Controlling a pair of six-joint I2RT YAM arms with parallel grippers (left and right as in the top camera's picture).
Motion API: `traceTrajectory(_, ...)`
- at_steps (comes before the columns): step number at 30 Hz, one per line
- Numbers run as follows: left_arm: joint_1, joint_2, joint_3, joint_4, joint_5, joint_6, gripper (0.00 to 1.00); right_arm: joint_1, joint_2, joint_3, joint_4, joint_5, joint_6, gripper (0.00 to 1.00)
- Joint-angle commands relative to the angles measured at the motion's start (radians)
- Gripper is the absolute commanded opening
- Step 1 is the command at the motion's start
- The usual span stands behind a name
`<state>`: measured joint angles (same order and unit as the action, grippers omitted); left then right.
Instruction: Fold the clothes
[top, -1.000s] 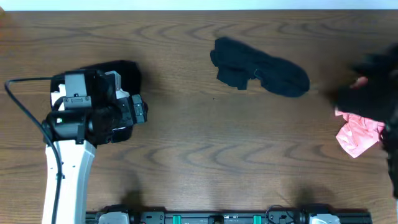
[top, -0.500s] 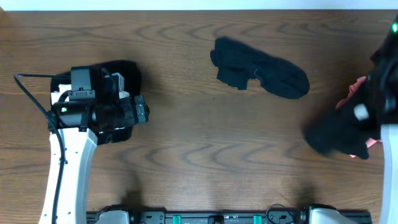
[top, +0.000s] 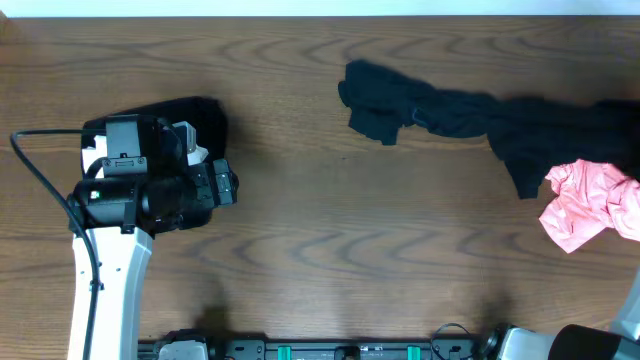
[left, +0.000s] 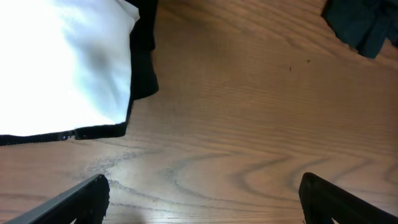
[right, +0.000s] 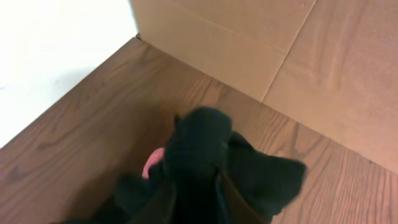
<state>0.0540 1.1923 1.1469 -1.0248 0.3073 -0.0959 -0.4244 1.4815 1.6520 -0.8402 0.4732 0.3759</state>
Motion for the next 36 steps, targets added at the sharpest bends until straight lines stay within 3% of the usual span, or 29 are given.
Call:
traceTrajectory(1, -0.005, -0.007, 0.000, -0.009, -0.002, 0.012, 0.98, -0.039, -0.005, 0.013, 0.020, -0.037, -0.011, 0.12)
traceTrajectory(8, -0.005, -0.006, 0.000, -0.021, -0.002, 0.012, 0.98, -0.168, 0.004, 0.013, 0.038, -0.193, 0.014, 0.11)
traceTrajectory(13, -0.005, -0.006, 0.000, -0.022, -0.002, 0.012, 0.98, -0.259, 0.039, 0.013, 0.037, -0.137, 0.093, 0.09)
traceTrajectory(15, -0.005, -0.007, 0.000, -0.029, -0.002, 0.012, 0.98, -0.310, 0.051, 0.013, 0.016, -0.200, 0.122, 0.09)
traceTrajectory(16, -0.005, -0.007, 0.000, -0.032, -0.002, 0.012, 0.98, -0.335, 0.060, 0.013, 0.009, -0.270, 0.125, 0.11)
traceTrajectory(19, -0.005, -0.006, 0.000, -0.028, -0.002, 0.009, 0.98, -0.371, 0.084, 0.013, 0.018, -0.507, 0.102, 0.30)
traceTrajectory(21, -0.005, -0.007, 0.002, -0.023, -0.001, 0.009, 0.98, -0.369, 0.089, 0.013, 0.048, -0.653, 0.042, 0.35)
traceTrajectory(28, -0.005, -0.025, 0.052, -0.026, 0.142, 0.009, 0.98, -0.270, 0.078, 0.013, 0.130, -1.037, -0.186, 0.61)
traceTrajectory(36, -0.005, -0.099, 0.116, -0.025, 0.179, 0.010, 0.98, 0.076, 0.151, -0.015, -0.059, -0.799, -0.311, 0.71)
